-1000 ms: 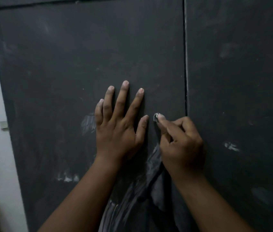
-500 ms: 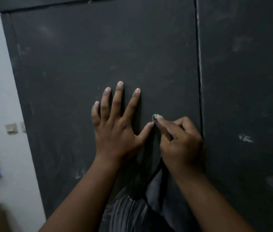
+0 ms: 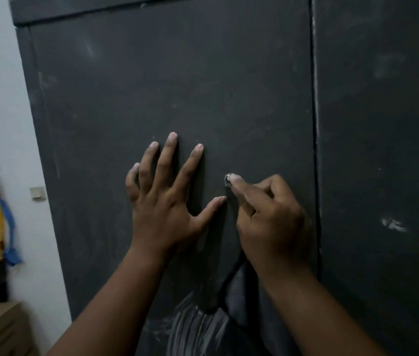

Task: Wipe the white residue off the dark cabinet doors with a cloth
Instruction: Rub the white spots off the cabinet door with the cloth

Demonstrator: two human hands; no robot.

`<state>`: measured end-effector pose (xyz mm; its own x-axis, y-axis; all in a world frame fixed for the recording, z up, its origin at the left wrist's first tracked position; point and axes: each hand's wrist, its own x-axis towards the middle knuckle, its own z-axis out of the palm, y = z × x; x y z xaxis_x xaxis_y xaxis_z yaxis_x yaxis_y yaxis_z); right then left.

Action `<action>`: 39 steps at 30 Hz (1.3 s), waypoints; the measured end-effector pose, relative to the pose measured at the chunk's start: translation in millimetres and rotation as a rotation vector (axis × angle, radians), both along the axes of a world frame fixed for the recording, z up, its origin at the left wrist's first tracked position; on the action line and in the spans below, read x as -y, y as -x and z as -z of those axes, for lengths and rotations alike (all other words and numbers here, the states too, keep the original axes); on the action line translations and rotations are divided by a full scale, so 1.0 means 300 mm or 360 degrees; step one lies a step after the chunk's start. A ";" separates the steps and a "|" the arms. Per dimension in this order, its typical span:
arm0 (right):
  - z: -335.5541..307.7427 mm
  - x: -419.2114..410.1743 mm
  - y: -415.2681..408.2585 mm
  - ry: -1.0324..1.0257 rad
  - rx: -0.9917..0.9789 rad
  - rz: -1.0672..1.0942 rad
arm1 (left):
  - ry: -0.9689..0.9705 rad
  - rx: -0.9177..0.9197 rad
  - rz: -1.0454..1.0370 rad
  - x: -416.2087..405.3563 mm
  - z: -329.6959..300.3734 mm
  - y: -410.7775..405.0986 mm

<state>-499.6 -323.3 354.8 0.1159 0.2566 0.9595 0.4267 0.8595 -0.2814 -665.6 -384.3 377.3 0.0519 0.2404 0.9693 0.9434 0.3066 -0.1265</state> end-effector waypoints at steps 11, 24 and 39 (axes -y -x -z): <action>-0.063 0.015 0.042 -0.0012 -0.0036 -0.0072 | -0.0037 0.0113 0.0010 0.002 0.013 0.008; -0.106 0.031 0.112 -0.0035 -0.0181 -0.0031 | -0.0032 0.0109 0.0069 0.045 0.017 0.100; -0.113 0.102 0.295 -0.0085 -0.0295 0.0040 | -0.0068 0.0020 0.0111 0.154 0.008 0.361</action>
